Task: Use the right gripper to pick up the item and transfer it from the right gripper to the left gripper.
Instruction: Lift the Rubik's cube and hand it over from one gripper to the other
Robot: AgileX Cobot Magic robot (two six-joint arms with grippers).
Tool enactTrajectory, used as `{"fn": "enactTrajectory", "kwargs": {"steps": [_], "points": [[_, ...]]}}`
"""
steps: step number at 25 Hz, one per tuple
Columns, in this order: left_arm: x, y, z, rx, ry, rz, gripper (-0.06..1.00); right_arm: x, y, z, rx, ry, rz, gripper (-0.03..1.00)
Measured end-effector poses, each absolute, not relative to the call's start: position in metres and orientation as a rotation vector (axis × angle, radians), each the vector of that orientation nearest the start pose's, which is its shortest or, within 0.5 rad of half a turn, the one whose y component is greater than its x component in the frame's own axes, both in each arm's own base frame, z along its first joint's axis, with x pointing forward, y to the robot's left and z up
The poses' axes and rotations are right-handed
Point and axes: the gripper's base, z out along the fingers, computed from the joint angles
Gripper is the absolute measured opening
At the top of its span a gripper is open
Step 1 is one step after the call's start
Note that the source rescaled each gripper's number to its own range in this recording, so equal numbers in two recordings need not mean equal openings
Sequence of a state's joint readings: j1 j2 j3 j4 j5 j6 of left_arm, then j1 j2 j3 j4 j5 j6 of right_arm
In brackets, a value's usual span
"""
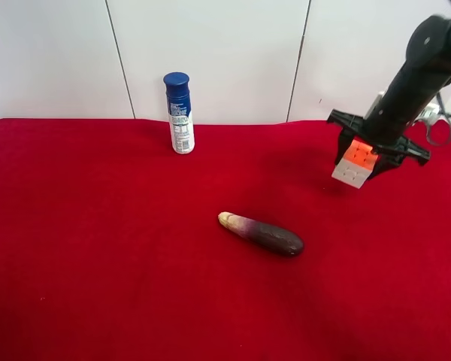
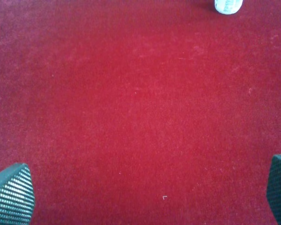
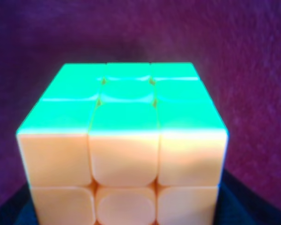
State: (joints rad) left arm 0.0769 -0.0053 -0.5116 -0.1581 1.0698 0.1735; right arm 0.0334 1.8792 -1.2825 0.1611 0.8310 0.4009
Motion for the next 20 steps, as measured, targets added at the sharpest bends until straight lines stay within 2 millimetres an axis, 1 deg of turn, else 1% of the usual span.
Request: {"fn": "enactTrajectory", "kwargs": {"steps": [7, 11, 14, 17, 20], "points": [[-0.007, -0.013, 0.281, 0.108, 2.024, -0.031, 1.0, 0.356, 0.023, 0.229, 0.312, 2.864, 0.24, 0.0], [-0.007, -0.013, 0.281, 0.108, 2.024, -0.031, 1.0, 0.346, 0.026, 0.246, 0.118, 2.863, 0.224, 0.0], [-0.007, -0.013, 0.281, 0.108, 2.024, -0.031, 1.0, 0.34, 0.039, 0.257, -0.019, 2.843, 0.222, 0.0], [-0.007, -0.013, 0.281, 0.108, 2.024, -0.031, 1.0, 0.334, 0.059, 0.263, -0.204, 2.822, 0.223, 0.0], [-0.007, -0.013, 0.281, 0.108, 2.024, -0.031, 1.0, 0.327, 0.084, 0.262, -0.387, 2.822, 0.228, 0.0]]}}
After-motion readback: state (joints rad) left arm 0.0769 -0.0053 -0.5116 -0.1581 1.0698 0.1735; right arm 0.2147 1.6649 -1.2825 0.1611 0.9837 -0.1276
